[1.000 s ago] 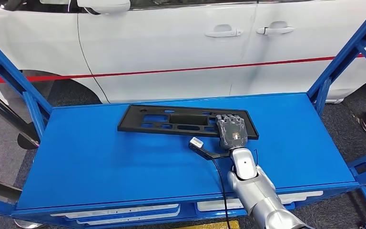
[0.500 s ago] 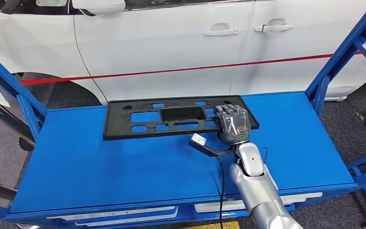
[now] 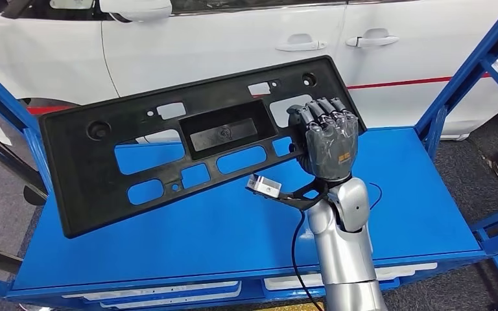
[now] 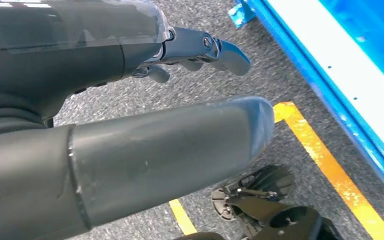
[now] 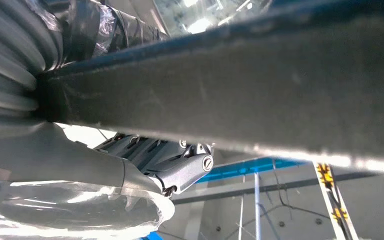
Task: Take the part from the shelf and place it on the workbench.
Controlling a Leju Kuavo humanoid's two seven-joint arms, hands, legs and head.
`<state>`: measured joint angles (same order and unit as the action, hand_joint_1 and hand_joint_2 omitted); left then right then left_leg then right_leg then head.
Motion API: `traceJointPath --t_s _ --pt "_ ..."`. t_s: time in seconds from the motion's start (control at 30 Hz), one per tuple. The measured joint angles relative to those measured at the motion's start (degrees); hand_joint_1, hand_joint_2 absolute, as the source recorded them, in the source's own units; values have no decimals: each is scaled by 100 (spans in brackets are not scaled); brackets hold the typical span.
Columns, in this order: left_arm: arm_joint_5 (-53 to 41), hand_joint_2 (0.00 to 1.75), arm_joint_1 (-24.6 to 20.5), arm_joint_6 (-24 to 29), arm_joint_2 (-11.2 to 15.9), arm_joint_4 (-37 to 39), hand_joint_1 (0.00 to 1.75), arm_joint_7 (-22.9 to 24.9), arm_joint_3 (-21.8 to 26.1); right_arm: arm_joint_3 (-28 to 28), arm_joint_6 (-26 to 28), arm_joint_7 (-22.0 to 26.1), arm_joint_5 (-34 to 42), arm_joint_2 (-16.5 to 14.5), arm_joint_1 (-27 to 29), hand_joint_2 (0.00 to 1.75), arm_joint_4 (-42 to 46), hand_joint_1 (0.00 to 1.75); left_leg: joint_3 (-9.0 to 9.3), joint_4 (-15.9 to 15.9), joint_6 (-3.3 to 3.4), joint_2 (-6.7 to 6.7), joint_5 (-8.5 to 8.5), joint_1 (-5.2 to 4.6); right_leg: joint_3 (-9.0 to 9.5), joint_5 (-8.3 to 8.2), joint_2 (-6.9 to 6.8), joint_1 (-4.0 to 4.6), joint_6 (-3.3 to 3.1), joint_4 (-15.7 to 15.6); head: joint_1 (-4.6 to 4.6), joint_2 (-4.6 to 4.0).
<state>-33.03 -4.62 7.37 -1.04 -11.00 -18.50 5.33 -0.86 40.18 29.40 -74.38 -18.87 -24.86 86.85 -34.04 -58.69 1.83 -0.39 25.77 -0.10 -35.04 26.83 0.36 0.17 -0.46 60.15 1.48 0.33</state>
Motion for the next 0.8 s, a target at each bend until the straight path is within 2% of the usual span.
traceJointPath --t_s 0.07,0.17,0.2,0.23,0.27,0.33,0.4,0.47,0.53,0.57,0.6,0.67,0.7,0.73,0.77,0.8 --pt "0 0 1 0 -2 -1 0 -3 3 -22 -2 0 1 -17 4 175 79 175 35 79 57 10 -49 31 -105 179 -3 -1 55 249 -2 0" --pt "1 0 -3 1 -2 -1 0 -5 13 -72 -5 1 4 -23 31 175 128 175 41 92 91 16 -57 30 -561 643 -6 -39 112 1198 -1 0" --pt "9 0 0 3 -2 -1 0 -16 20 -86 -7 18 9 -23 51 175 133 175 40 86 91 16 -53 29 -666 686 -8 -53 127 1398 -2 0" --pt "33 0 4 12 -3 -1 0 -43 33 -96 -8 65 20 -23 78 175 164 175 38 75 89 14 -44 30 -687 632 -10 -67 138 1423 -2 0" --pt "71 0 8 25 -8 -1 0 -85 51 -94 -9 132 31 -23 113 175 226 175 39 57 81 9 -32 33 -603 486 -12 -80 142 1248 -2 0" --pt "203 0 19 63 -24 -1 0 -243 124 -4 -9 307 22 -34 188 175 519 175 37 7 46 -4 14 36 -255 145 -18 -94 134 562 -2 0" --pt "358 87 27 79 -34 -1 0 -429 235 222 -9 407 -68 -64 233 175 884 175 21 -45 -9 -8 54 25 -30 10 -11 -79 97 96 0 0" --pt "497 175 27 39 -45 -1 0 -569 366 529 -11 423 -180 -94 252 175 1148 175 15 -52 -69 -4 60 23 -12 18 1 -54 41 27 0 0" --pt "603 175 20 -83 -63 -1 0 -644 495 889 -14 370 -268 -108 240 175 1311 175 2 -88 -133 1 113 39 6 6 -5 -63 -24 -7 0 0" --pt "638 175 12 -175 -74 -1 0 -658 553 1095 -15 284 -310 -114 204 175 1356 175 -52 -220 -163 3 209 46 17 -1 -13 -73 -58 -26 1 0" --pt "656 175 4 -264 -83 -1 0 -663 600 1302 -18 149 -354 -116 148 175 1374 175 -165 -473 -189 5 363 56 27 -5 -21 -78 -84 -39 2 0" --pt "669 175 -6 -408 -100 -1 0 -663 680 1695 -24 -218 -437 -101 11 175 1380 175 -511 -1218 -227 6 713 68 29 1 -32 -66 -115 -40 2 0" --pt "666 175 -5 -448 -105 -1 0 -664 714 1879 -26 -403 -472 -76 -45 175 1378 175 -669 -1535 -238 6 811 73 30 3 -34 -59 -120 -38 1 0" --pt "650 175 -2 -468 -109 -1 0 -665 739 2044 -28 -572 -495 -41 -88 175 1371 175 -744 -1669 -242 6 800 74 31 5 -34 -55 -124 -36 1 0" --pt "614 175 -1 -468 -113 -1 0 -666 757 2204 -31 -732 -519 4 -131 175 1352 175 -719 -1591 -239 6 682 75 34 8 -33 -53 -125 -32 1 0" --pt "562 175 -2 -450 -119 -1 0 -667 768 2359 -33 -902 -548 58 -188 175 1314 175 -591 -1302 -230 7 482 76 37 12 -29 -53 -124 -27 1 0"
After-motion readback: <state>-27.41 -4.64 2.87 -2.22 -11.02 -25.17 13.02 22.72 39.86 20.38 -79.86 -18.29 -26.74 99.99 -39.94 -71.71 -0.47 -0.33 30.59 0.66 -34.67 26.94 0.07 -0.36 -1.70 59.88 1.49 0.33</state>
